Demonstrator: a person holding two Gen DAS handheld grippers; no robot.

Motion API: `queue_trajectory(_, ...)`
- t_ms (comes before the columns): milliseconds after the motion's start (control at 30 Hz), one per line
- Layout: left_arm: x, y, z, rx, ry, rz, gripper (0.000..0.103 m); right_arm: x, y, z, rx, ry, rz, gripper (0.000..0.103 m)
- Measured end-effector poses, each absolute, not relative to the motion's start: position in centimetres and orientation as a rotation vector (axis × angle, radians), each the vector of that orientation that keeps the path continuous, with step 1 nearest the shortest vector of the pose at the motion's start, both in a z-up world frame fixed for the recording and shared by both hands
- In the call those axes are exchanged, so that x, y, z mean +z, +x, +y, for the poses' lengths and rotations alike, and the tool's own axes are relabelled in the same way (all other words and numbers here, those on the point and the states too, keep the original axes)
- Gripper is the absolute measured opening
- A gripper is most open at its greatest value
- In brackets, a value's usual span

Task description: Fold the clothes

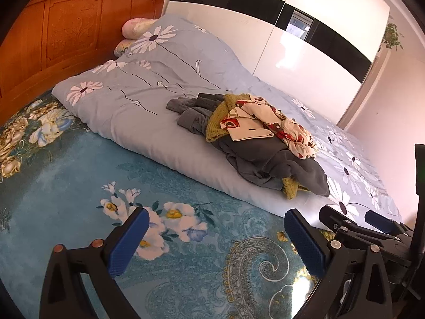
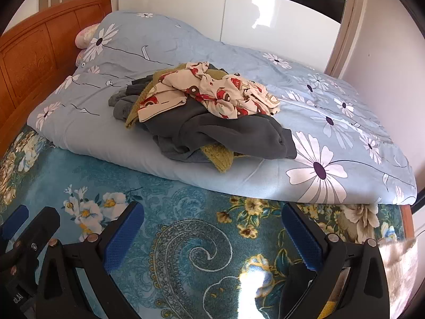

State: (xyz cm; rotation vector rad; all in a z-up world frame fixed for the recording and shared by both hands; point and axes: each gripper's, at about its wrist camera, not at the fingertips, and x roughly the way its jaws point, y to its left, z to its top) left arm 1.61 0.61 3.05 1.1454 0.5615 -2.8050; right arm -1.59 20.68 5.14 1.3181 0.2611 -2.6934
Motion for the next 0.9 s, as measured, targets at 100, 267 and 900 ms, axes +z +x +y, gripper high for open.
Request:
queue_trajectory(100,2.2,0.8,-0.3,-2.807,1.170,0.591,0.103,4.6,-2.6,19.6,-2.696,1.336,0.303,0.103)
queue_trajectory(267,0.8,-0.7,-1.7,-2.809,1.211,0.641,0.103,3.5,-3.8,18.1,-2.702,1.371,0.373,0.103)
queue_trajectory(900,-7.1,3.1,-3.0,-2.752,1.158,0.773,0.103,3.3,-16.2,16.5,-2.785,1.318,0.585,0.103)
